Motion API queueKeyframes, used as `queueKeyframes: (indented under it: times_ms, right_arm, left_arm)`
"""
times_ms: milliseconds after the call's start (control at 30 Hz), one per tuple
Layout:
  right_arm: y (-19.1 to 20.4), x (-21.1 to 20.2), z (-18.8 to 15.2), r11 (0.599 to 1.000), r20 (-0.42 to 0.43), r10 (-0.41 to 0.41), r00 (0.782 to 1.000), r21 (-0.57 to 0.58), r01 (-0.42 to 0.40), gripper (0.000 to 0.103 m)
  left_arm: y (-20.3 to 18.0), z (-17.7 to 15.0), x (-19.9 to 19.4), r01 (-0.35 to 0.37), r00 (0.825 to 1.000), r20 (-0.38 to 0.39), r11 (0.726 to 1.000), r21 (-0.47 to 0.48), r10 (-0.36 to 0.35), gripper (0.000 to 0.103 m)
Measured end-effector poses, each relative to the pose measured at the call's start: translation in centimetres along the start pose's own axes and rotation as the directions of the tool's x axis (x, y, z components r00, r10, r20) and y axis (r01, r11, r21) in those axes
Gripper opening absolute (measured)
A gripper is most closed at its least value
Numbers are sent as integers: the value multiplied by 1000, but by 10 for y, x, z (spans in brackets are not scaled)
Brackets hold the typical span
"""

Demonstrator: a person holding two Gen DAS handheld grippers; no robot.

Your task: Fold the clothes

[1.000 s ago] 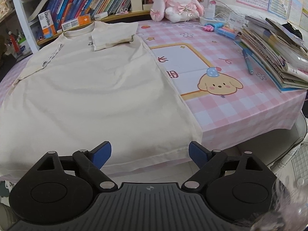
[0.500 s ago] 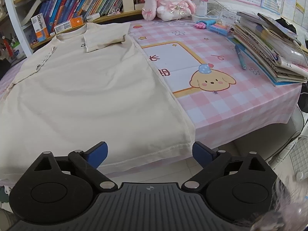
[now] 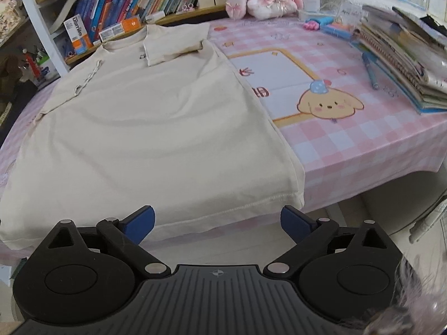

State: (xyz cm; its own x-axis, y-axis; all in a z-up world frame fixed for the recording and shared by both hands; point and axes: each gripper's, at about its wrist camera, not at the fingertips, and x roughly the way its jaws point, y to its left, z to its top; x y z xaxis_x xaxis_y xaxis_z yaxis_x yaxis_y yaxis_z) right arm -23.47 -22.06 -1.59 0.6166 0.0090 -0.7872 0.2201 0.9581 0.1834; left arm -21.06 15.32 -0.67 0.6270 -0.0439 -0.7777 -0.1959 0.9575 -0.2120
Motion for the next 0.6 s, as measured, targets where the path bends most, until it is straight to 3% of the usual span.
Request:
queueKeyframes:
  times_ms: [333, 600]
  right_arm:
    - [-9, -2, 0, 999, 1, -22, 1000, 36, 22, 97]
    - [-22, -5, 3, 997, 16, -51, 999, 50, 50, 96]
  left_arm:
    - [17, -3, 3, -27, 999, -33, 998, -61, 26, 103]
    - [34, -7, 0, 39, 999, -21, 996, -86, -41, 101]
